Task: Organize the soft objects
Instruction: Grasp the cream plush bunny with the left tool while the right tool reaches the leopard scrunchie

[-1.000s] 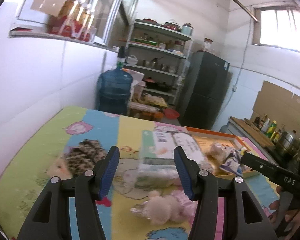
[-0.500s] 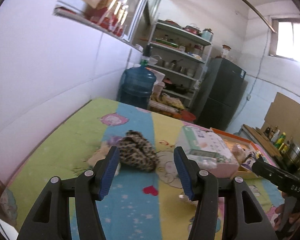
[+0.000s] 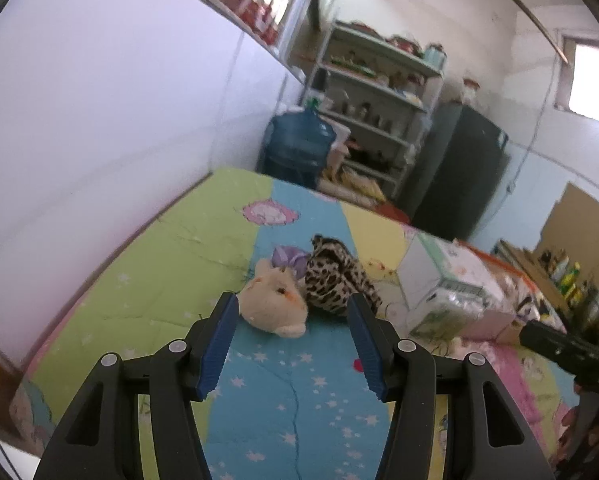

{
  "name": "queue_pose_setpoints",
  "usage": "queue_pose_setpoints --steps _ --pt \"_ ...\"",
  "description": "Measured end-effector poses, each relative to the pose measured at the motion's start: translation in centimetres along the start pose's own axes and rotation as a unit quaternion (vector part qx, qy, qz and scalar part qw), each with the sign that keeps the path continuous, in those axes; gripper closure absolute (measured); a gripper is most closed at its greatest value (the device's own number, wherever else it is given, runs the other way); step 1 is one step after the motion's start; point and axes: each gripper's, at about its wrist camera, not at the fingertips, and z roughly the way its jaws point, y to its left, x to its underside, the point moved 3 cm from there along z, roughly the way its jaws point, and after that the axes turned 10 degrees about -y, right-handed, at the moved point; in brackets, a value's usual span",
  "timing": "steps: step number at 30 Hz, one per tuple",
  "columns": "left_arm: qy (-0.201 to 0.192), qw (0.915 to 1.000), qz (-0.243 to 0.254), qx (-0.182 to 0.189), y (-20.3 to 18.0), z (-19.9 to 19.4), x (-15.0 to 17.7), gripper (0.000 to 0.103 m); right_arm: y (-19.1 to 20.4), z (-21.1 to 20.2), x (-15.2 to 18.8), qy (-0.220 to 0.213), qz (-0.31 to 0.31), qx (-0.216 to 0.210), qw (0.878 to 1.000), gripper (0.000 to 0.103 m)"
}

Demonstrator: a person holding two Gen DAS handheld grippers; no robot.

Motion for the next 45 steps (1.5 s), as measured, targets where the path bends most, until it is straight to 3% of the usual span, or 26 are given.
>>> queue_pose_setpoints --steps 5,17,21,27,32,37,40,45 --pt "0.054 0.9958 0.073 0.010 -0.3 3.1 0.9 0.045 0.2 0.6 0.2 0.006 0.001 0.004 1.000 0.027" --pt "0.087 0.9781 0.185 0.037 0.1 5.9 0.8 0.045 -0.2 1.2 0.2 0.012 0.002 0.019 1.000 0.027" --pt "0.108 0.9757 0.180 0.063 0.3 7.1 0.5 0.045 -0.3 1.3 0.4 0.014 0.003 0.022 1.000 0.027" --pt "0.133 0.9695 0.197 0.058 -0.2 8.7 0.5 0.045 -0.5 1.1 0.7 0.016 0.002 0.024 1.000 0.027" --pt "0.151 0.9691 0.186 0.059 0.1 9.6 0.1 0.045 -0.9 0.9 0.9 0.018 0.007 0.027 0.999 0.027" --pt "0.136 0.9734 0.176 0.056 0.3 9.5 -0.3 0.053 -1.0 0.9 1.0 0.018 0.006 0.023 1.000 0.027" --pt "0.127 0.9773 0.157 0.063 0.6 8.9 0.0 0.054 -0.1 1.1 0.8 0.023 0.005 -0.008 1.000 0.027" --pt "0.112 0.9856 0.115 0.052 1.4 7.6 0.5 0.054 4.2 2.1 -0.7 0.027 -0.019 -0.111 0.993 0.027"
